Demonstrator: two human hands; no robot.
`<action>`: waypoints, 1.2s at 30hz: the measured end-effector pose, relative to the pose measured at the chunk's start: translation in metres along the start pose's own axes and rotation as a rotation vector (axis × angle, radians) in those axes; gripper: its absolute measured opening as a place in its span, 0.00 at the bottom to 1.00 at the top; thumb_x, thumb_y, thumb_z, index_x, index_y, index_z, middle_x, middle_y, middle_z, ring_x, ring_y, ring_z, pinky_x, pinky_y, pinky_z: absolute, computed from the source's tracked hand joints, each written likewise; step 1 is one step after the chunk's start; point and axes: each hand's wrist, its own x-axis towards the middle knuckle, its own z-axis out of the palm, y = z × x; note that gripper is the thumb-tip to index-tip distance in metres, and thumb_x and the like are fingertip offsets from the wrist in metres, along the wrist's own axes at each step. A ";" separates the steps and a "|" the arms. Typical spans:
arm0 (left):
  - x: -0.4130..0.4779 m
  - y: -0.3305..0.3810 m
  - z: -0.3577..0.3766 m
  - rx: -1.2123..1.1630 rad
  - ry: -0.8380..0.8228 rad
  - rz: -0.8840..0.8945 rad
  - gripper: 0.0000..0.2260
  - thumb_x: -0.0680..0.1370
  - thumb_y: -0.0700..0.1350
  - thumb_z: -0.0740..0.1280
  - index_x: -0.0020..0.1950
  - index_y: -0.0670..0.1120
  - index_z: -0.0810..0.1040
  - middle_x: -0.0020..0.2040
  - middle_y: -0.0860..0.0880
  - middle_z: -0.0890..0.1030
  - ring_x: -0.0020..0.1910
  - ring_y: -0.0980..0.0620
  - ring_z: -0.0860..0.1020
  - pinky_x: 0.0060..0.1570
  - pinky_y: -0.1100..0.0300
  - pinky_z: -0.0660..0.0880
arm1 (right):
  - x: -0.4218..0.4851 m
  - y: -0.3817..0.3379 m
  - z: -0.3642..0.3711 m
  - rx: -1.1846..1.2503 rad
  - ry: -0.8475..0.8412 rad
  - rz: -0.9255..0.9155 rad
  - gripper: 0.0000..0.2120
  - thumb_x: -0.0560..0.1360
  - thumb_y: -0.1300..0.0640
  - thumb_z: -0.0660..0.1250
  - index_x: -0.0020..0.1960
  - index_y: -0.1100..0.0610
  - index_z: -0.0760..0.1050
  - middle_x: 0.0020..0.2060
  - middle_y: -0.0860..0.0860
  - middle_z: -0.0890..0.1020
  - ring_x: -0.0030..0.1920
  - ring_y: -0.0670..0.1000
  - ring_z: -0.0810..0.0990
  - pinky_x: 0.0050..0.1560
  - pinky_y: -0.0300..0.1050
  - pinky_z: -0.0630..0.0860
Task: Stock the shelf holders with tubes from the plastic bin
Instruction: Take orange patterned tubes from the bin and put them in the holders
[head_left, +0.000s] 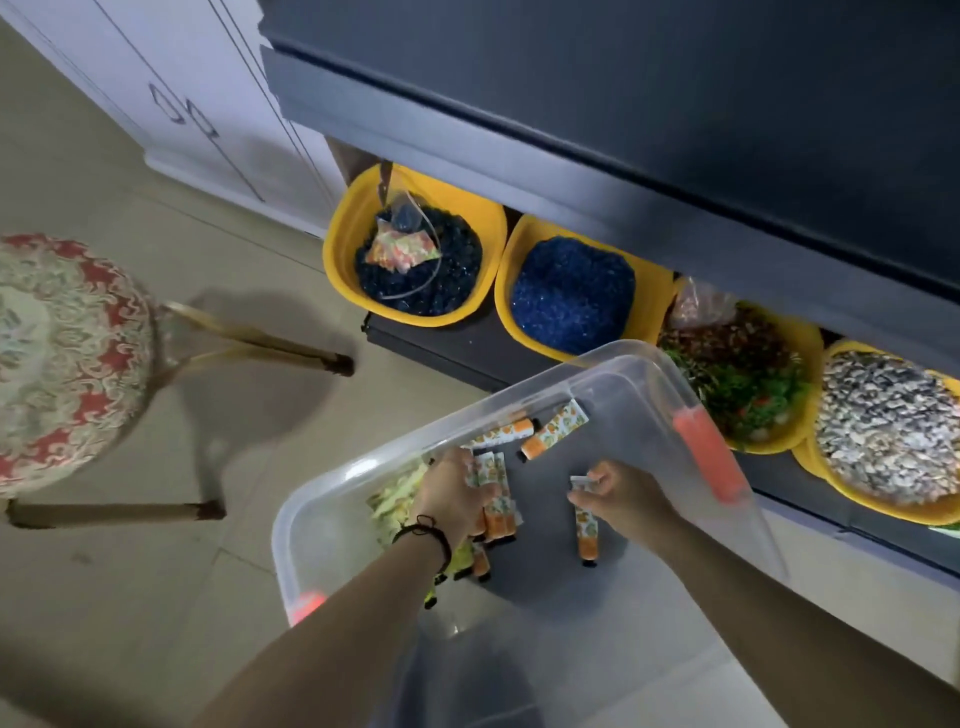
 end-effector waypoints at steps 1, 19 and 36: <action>0.004 -0.002 0.006 -0.024 0.001 -0.006 0.21 0.74 0.46 0.71 0.65 0.46 0.71 0.58 0.48 0.78 0.51 0.50 0.78 0.47 0.59 0.77 | 0.006 0.004 0.008 0.013 0.008 0.026 0.23 0.72 0.48 0.72 0.61 0.60 0.74 0.53 0.54 0.79 0.50 0.51 0.76 0.47 0.41 0.68; 0.013 -0.015 0.030 0.359 0.042 0.241 0.25 0.65 0.51 0.77 0.56 0.51 0.68 0.58 0.55 0.65 0.53 0.54 0.72 0.38 0.59 0.76 | 0.034 0.026 0.070 -0.093 0.247 0.221 0.18 0.76 0.62 0.65 0.64 0.59 0.67 0.63 0.58 0.69 0.60 0.62 0.75 0.52 0.52 0.73; 0.007 -0.017 0.009 -0.075 -0.191 0.182 0.11 0.71 0.40 0.73 0.47 0.47 0.73 0.45 0.47 0.78 0.41 0.44 0.81 0.42 0.47 0.81 | 0.032 0.034 0.068 0.091 0.191 0.072 0.14 0.70 0.57 0.74 0.32 0.56 0.70 0.31 0.51 0.75 0.43 0.58 0.80 0.32 0.42 0.64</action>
